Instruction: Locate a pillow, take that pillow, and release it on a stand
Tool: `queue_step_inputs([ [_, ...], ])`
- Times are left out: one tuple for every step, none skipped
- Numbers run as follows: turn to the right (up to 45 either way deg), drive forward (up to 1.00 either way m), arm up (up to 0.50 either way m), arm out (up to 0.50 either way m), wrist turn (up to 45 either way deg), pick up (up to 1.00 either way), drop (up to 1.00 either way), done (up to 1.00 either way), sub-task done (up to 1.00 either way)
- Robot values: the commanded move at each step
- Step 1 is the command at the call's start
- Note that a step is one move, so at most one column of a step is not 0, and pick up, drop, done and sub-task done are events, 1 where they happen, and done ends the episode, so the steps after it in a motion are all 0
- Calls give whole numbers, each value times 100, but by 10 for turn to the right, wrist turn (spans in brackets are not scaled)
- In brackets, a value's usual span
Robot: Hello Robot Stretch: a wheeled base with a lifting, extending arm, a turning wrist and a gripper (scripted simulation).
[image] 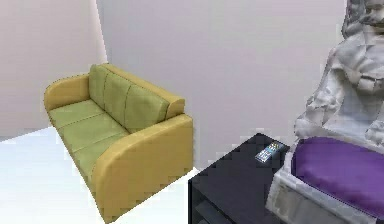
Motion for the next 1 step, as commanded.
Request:
queue_step_inputs([
  [0, 0, -2, 0, 0, 0, 0, 0, 0],
])
